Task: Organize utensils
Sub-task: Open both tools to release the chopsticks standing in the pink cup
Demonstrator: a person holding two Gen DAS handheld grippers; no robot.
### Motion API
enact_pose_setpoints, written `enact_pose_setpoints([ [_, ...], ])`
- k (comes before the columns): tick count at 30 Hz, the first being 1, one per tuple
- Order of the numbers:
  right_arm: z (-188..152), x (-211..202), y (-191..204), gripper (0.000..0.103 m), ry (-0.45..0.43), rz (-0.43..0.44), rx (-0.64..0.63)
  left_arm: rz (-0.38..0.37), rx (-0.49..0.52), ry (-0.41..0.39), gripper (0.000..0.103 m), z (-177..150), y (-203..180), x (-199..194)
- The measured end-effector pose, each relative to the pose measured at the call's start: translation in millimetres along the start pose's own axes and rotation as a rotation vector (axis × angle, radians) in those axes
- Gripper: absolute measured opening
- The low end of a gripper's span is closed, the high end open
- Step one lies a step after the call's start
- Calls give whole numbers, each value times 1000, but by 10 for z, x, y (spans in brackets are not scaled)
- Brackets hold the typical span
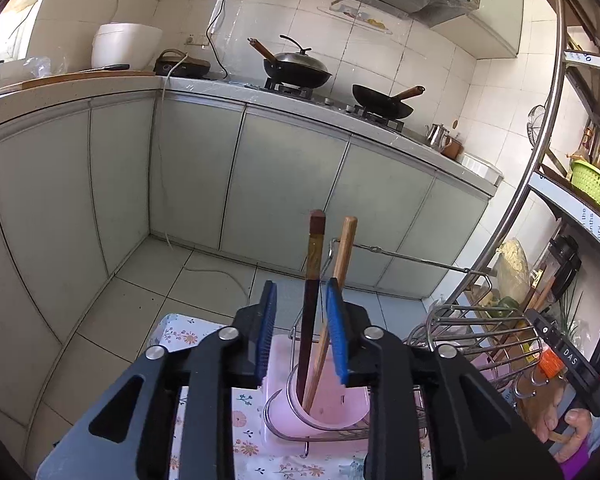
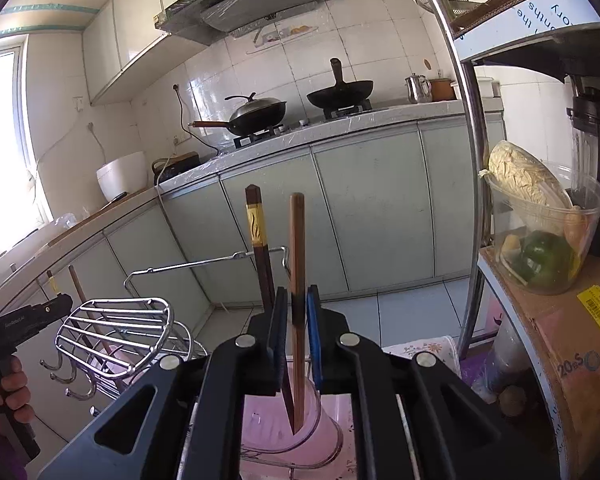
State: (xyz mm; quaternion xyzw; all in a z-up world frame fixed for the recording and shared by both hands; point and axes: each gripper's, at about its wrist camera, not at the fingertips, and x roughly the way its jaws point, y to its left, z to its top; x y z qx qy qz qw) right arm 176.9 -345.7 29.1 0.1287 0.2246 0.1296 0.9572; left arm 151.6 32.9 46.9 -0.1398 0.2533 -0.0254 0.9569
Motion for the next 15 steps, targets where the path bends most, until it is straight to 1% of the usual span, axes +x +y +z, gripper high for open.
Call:
enact_pose_setpoints([
  [1,-7,-5,-9,13,5,3,3,-1,-2,0,29,-6,-1,-3],
  [3,-19,-34,-20,27,5,6,8,-2,0,-4,30,-9,1,-30],
  [9,-44,-163,-1,28,2,16,8,-5,13,-25,31,-10,-35,-166],
  [15,-99,-391,25,28,-10,28,20,-18,13,-60,31,-45,-59,-374],
])
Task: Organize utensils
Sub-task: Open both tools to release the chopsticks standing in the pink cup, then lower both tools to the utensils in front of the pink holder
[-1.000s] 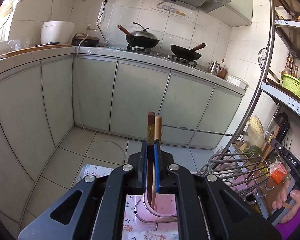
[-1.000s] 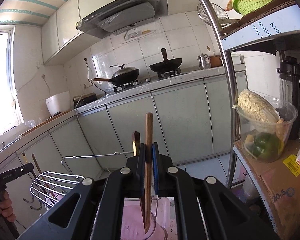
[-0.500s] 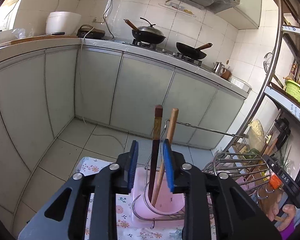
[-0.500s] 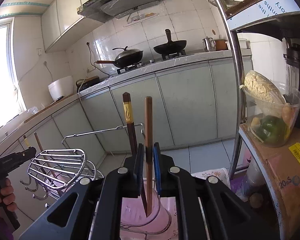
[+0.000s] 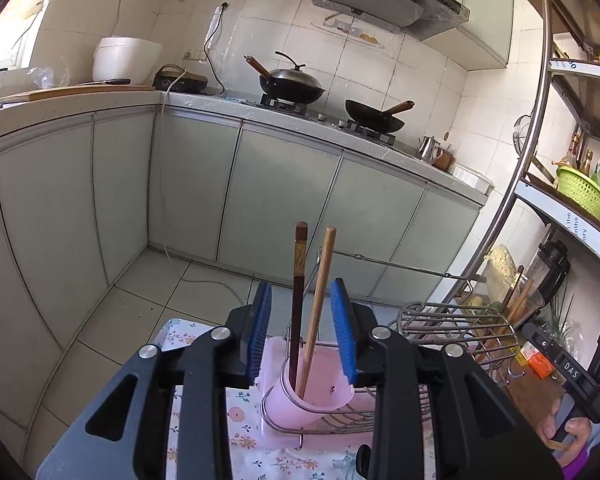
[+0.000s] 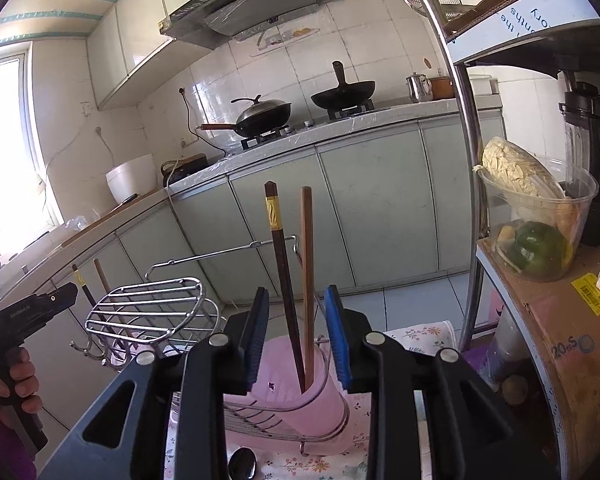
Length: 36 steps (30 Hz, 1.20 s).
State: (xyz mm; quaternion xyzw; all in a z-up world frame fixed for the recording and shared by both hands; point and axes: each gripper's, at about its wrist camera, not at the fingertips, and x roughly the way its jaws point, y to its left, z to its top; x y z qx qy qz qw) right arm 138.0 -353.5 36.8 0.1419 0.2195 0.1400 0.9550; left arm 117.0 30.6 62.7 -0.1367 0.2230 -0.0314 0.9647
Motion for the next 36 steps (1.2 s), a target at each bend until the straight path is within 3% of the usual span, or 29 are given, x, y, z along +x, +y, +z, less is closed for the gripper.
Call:
enact_pose_setpoints([
  [7,-248,-278,55,28,32,17,23,-30,-20,-1,31,-211,5,-245],
  [16,-756,-213,93,28,186,31,47,-75,-2,146,31,-727,-65,-223],
  [28,-1300,91,-6,26,428,50,119,-144,-31,440,30,-1471,-126,228],
  [31,-1408,165,-27,25,486,64,137,-138,-9,535,12,-1637,-189,381],
  [36,-1504,217,0,24,533,85,140,-132,19,695,9,-1836,-306,655],
])
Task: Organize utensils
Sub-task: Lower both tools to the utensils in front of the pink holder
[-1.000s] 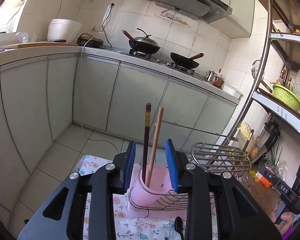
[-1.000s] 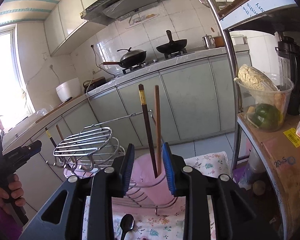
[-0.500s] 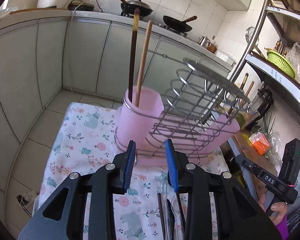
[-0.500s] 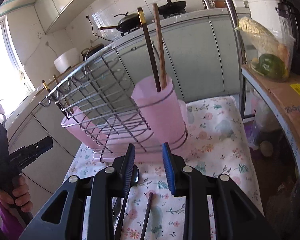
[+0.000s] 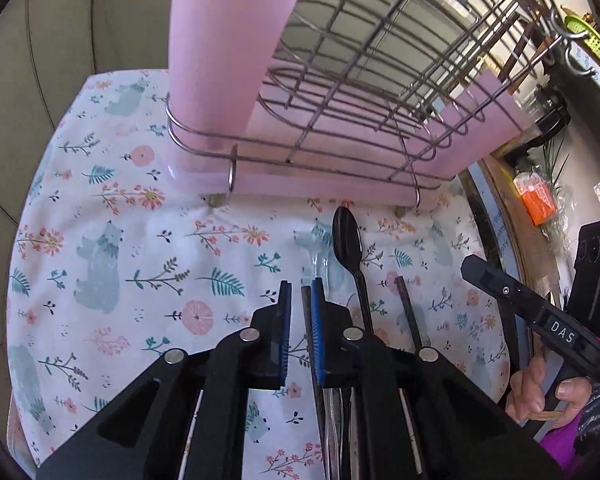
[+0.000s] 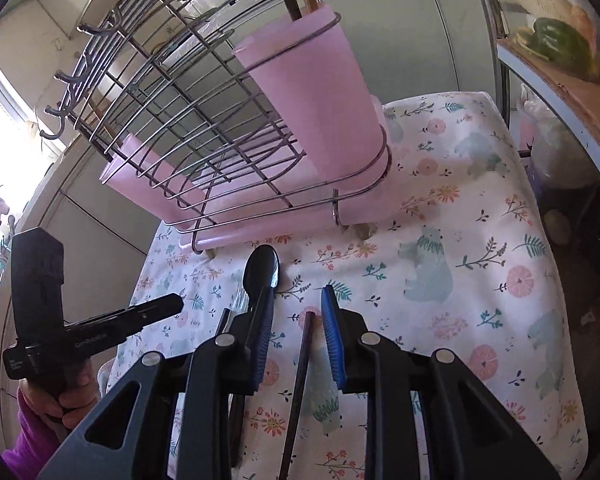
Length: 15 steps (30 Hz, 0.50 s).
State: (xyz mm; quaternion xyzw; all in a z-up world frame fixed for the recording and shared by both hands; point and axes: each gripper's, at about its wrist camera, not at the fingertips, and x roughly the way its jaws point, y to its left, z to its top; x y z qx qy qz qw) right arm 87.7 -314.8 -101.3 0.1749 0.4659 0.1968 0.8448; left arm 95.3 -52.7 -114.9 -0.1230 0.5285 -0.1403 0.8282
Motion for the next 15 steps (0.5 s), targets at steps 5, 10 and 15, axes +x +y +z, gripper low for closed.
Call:
enact_pose_setpoints([
  [5,-16,35,-39,24,12,5,10,20,1,102,9,81,-31,243],
  [10,-13,61,-78,24,17,8,19,15,-8,173,9,94,-51,435],
  [15,-24,93,-105,24,22,10,22,44,8,172,9,127,-70,474],
])
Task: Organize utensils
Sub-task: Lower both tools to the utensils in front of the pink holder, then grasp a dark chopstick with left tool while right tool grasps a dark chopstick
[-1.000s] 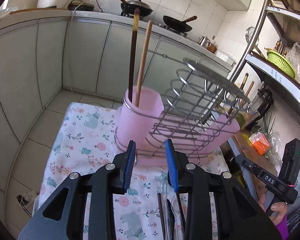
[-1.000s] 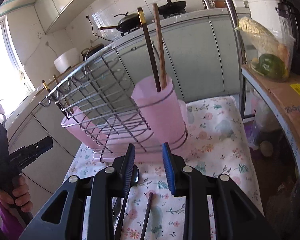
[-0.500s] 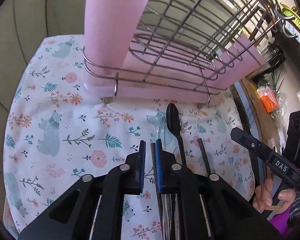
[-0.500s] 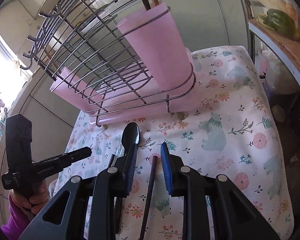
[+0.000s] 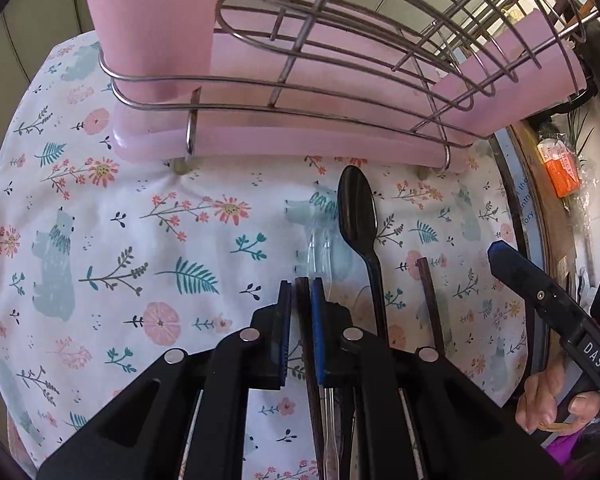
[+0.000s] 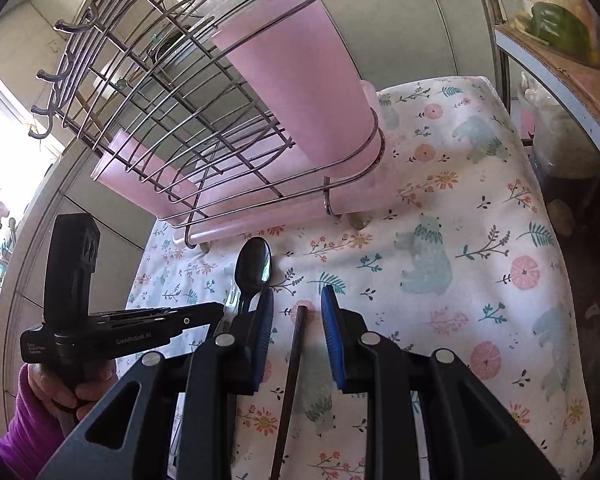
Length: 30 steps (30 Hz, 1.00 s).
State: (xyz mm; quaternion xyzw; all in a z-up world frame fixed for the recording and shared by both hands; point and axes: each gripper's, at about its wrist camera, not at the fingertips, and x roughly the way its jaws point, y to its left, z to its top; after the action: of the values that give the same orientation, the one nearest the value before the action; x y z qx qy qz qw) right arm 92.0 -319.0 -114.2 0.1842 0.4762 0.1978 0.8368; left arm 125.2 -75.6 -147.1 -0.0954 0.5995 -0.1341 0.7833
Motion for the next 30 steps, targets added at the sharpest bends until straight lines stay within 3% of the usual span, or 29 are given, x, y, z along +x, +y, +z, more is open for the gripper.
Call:
enact_pose_setpoints([
  [11,0,118,74,24,54,-1,-12,50,41,6,8,73,1,67],
  [17,79,261,156,24,136,-11,-25,12,-11,-58,6,99,93,-165],
  [24,163,572,137,24,274,-80,-27,-29,-29,-127,6,98,233,-465],
  [27,169,656,125,24,293,-101,-29,-43,-26,-150,6,101,262,-560],
  [30,169,705,153,15,291,-120,-45,-49,-17,-166,6,52,249,-609],
])
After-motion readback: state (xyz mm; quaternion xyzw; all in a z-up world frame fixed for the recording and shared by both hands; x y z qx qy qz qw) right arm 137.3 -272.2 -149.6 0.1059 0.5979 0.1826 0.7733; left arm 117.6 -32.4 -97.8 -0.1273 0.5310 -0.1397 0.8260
